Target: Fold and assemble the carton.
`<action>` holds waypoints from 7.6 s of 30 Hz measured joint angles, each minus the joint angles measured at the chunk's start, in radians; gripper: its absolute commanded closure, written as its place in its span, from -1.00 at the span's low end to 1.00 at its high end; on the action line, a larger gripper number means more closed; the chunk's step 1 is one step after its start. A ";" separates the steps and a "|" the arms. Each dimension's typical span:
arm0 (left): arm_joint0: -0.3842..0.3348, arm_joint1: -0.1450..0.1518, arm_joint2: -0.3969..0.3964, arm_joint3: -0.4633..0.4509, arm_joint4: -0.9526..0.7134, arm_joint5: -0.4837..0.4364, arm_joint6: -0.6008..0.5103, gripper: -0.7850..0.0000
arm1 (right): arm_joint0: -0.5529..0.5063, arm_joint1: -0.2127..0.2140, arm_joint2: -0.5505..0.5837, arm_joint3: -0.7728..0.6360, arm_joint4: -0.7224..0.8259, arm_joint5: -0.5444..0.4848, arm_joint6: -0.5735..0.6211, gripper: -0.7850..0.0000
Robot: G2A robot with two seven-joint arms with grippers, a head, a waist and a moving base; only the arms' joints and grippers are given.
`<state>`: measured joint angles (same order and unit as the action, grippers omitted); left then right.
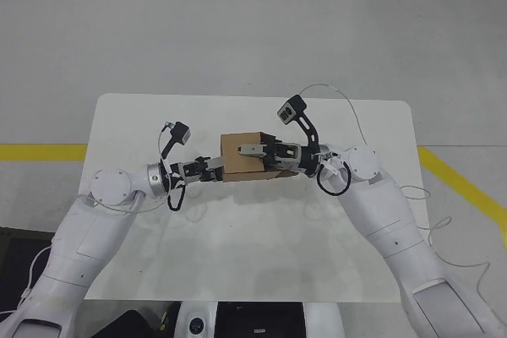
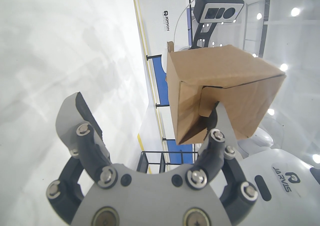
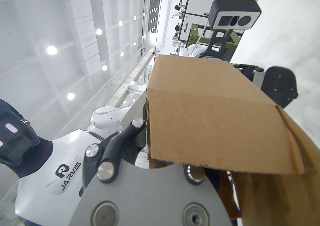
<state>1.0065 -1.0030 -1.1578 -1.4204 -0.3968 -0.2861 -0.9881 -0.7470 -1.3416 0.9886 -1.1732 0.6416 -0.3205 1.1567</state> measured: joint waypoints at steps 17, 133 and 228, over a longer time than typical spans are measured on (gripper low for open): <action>-0.021 -0.010 0.007 0.026 0.010 0.000 0.000 -1.00 | -0.001 0.004 0.020 0.006 -0.034 0.010 0.004 1.00; 0.028 -0.017 0.112 -0.029 1.597 -0.569 0.869 -1.00 | -0.092 0.092 0.008 0.045 -0.477 0.132 -0.006 1.00; 0.057 -0.017 0.092 -0.051 1.574 -0.591 0.831 -1.00 | 0.126 0.005 -0.181 0.339 -0.439 -0.052 0.052 1.00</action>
<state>1.0634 -1.0198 -1.0659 -1.4717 1.1769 -0.8774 -0.1574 -0.6214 -1.3363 0.8071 -0.8338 0.2023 -0.3727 1.2082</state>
